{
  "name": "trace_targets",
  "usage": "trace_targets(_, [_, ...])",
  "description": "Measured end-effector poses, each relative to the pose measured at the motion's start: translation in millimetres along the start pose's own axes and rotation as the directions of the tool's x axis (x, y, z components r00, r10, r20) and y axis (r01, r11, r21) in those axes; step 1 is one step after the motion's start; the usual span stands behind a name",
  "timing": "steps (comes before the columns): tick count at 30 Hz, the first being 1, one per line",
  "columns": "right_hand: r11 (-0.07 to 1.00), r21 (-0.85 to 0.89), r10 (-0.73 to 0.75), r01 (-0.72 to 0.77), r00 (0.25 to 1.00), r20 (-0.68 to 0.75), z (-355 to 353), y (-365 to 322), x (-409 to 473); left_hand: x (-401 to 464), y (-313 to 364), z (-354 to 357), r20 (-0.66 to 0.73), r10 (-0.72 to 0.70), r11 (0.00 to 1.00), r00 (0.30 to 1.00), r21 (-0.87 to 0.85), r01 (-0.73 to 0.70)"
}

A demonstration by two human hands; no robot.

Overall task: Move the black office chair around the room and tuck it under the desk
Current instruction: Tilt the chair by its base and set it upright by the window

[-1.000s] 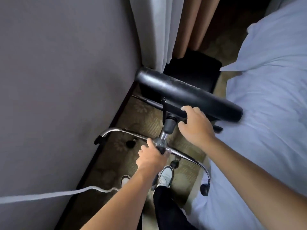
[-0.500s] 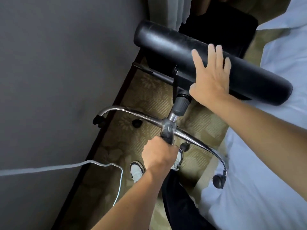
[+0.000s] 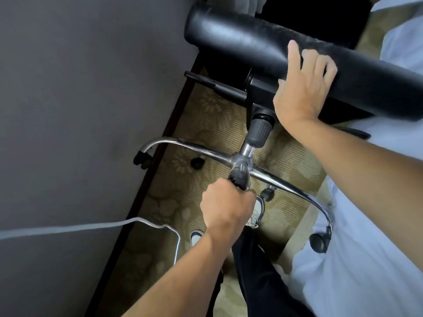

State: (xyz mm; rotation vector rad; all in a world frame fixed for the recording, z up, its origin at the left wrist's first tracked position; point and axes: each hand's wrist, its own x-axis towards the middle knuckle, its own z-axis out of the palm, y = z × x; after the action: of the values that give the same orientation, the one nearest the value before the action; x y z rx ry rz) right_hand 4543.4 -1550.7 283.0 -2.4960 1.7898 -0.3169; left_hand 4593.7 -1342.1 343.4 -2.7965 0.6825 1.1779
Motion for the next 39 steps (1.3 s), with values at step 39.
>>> trace_targets(39, [0.986, -0.153, -0.088, 0.065, 0.985, -0.150, -44, -129, -190, -84, -198, 73, -0.125, 0.008, 0.983, 0.992, -0.179, -0.030])
